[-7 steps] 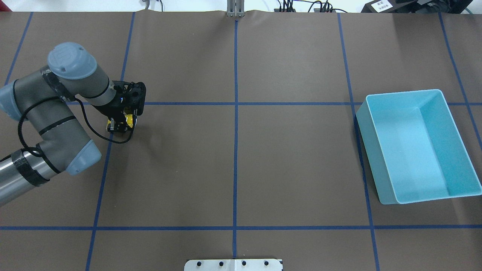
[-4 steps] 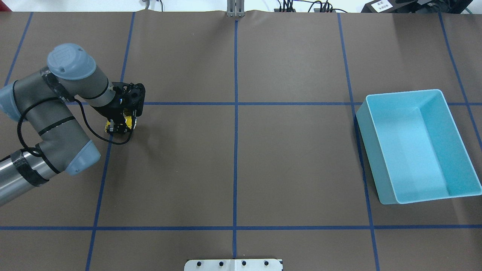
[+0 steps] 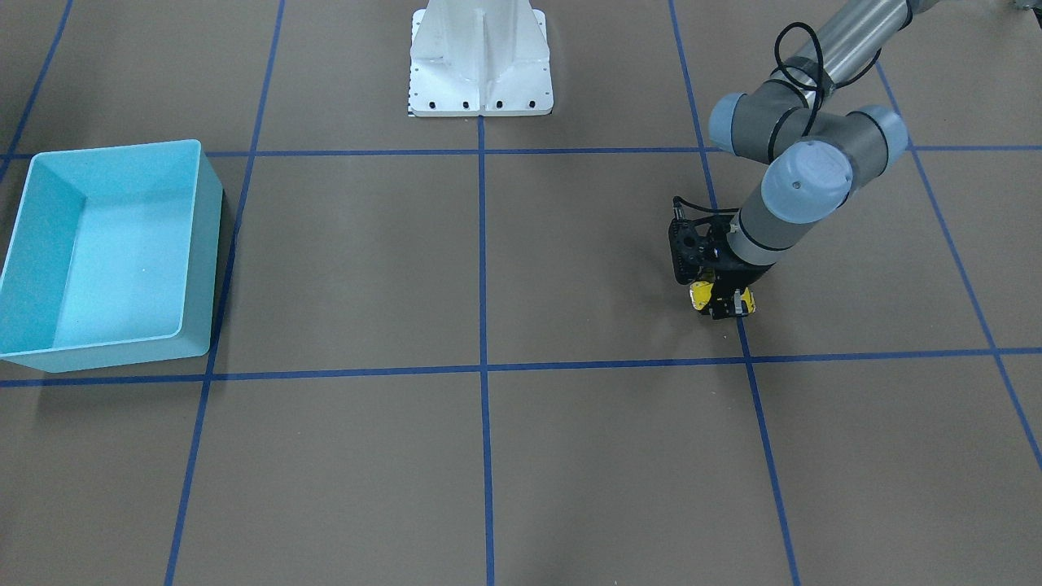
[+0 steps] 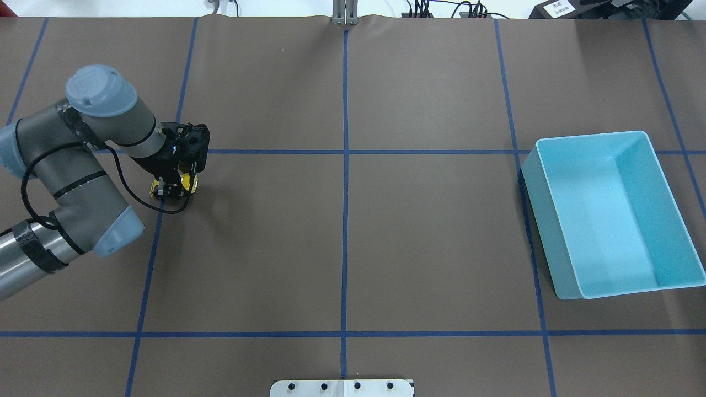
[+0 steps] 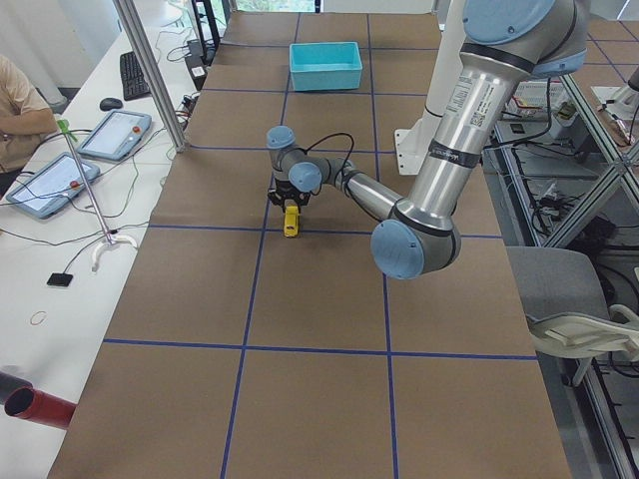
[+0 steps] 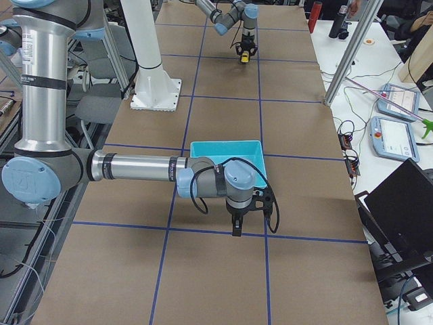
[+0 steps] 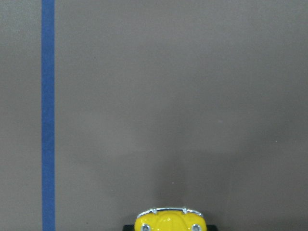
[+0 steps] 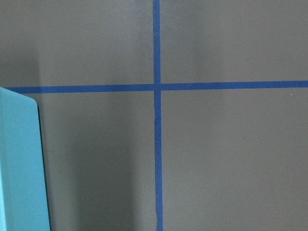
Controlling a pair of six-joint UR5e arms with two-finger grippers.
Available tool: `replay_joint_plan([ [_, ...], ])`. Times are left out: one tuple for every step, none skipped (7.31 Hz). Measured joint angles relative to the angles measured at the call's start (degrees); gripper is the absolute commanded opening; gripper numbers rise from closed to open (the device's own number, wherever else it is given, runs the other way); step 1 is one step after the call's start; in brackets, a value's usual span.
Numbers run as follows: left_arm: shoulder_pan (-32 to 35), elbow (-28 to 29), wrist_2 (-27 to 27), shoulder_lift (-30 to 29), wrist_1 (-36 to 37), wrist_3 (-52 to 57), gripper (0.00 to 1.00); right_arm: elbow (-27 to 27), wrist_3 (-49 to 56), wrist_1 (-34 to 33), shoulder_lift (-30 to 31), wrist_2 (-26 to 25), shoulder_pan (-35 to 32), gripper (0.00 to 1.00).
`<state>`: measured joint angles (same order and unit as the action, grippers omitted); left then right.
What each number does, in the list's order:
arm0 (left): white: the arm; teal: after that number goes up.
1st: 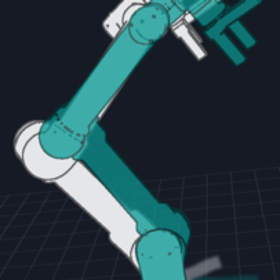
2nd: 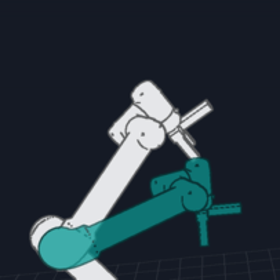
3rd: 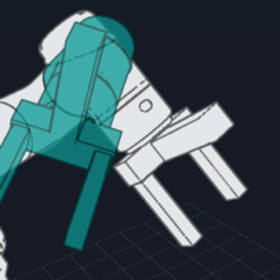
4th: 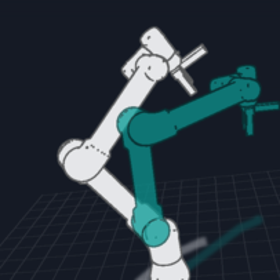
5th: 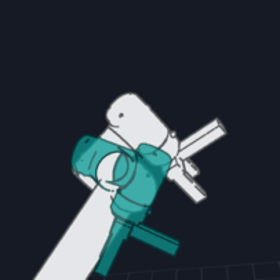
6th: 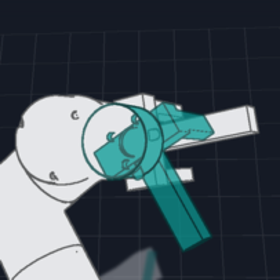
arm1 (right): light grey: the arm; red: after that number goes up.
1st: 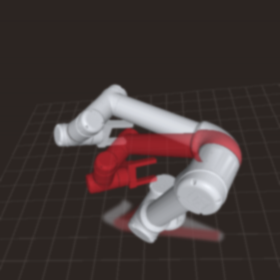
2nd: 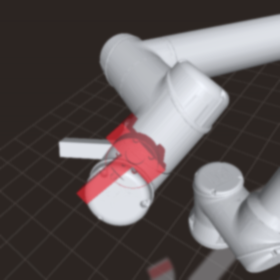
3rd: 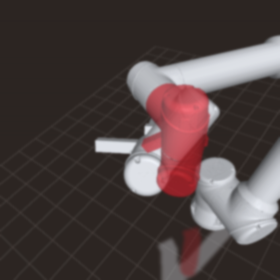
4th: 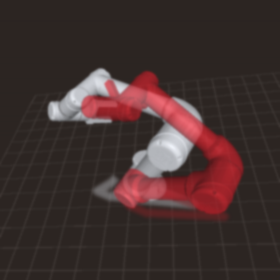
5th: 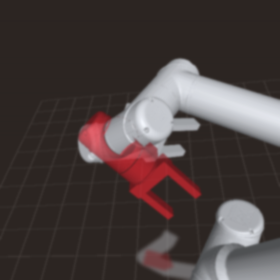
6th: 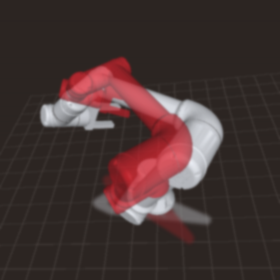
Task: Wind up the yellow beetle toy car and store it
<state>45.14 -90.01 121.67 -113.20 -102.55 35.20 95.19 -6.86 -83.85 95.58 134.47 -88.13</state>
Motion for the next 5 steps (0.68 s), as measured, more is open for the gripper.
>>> replay_joint_plan([
  [0.0,0.1,0.2,0.6,-0.6,0.0,0.00,0.0,0.0,0.0,0.0,0.0,0.0,1.00],
  [0.1,0.1,0.3,1.2,-1.3,0.0,0.00,-0.1,0.0,0.0,0.0,0.0,0.0,1.00],
  [0.2,0.2,0.6,1.7,-1.9,0.1,0.00,-0.1,0.0,0.0,0.0,0.0,0.1,1.00],
  [0.4,0.2,1.0,2.5,-2.5,0.1,0.00,-0.1,0.0,0.0,0.0,0.0,0.1,1.00],
  [0.6,0.1,1.2,3.3,-3.5,0.1,0.00,-0.1,0.0,0.0,0.0,0.0,0.1,1.00],
])
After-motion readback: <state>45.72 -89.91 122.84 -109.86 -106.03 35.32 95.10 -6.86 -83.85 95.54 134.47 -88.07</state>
